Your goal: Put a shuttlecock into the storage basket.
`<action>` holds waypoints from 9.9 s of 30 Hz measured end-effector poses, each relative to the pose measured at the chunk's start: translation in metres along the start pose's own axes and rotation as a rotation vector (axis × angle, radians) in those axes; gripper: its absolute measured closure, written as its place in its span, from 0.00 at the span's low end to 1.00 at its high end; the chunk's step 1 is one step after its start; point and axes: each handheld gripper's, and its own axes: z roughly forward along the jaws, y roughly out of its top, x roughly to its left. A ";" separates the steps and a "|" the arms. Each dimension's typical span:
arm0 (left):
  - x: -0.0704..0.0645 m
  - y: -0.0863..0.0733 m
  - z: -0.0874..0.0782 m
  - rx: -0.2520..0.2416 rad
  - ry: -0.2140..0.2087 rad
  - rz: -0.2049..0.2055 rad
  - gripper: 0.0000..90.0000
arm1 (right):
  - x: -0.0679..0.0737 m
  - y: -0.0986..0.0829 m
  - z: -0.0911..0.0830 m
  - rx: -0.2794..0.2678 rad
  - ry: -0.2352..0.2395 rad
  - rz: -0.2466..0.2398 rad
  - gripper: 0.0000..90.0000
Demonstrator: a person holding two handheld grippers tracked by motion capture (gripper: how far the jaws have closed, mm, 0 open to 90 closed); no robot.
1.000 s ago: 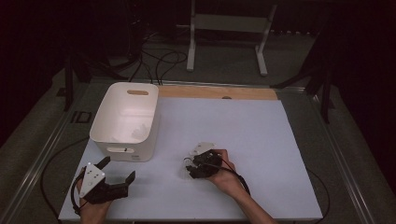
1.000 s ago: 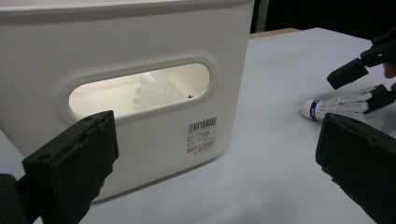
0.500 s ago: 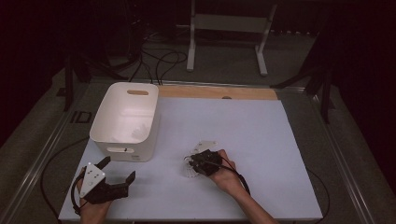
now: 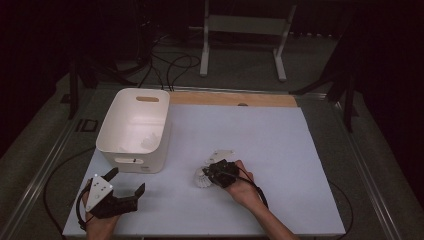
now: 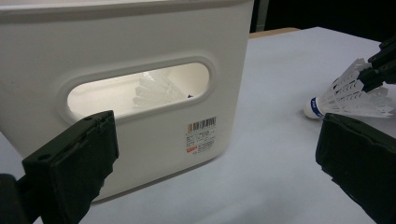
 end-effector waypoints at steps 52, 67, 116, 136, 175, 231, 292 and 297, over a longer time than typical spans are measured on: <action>0.000 0.000 0.000 0.002 0.001 0.001 0.00 | 0.001 0.008 -0.011 -0.043 0.004 -0.008 0.98; 0.000 0.000 0.000 0.003 0.001 0.001 0.00 | 0.001 0.014 -0.019 -0.065 -0.003 -0.010 0.98; 0.000 0.000 0.000 0.003 0.001 0.001 0.00 | -0.008 0.037 -0.042 -0.132 -0.033 -0.015 0.98; 0.000 0.000 0.000 0.002 0.000 0.000 0.00 | -0.012 0.050 -0.052 -0.162 -0.034 -0.010 0.98; 0.000 0.000 0.000 0.002 0.001 0.001 0.00 | -0.015 0.077 -0.069 -0.212 -0.052 -0.022 0.98; 0.001 0.000 0.000 0.004 -0.001 -0.001 0.00 | -0.018 0.125 -0.081 -0.251 -0.084 -0.068 0.98; 0.001 0.000 0.000 0.001 0.000 -0.002 0.00 | -0.026 0.161 -0.069 -0.308 -0.075 -0.044 0.98; 0.001 0.000 0.000 0.001 0.001 0.000 0.00 | -0.024 0.164 -0.067 -0.313 -0.073 -0.050 0.98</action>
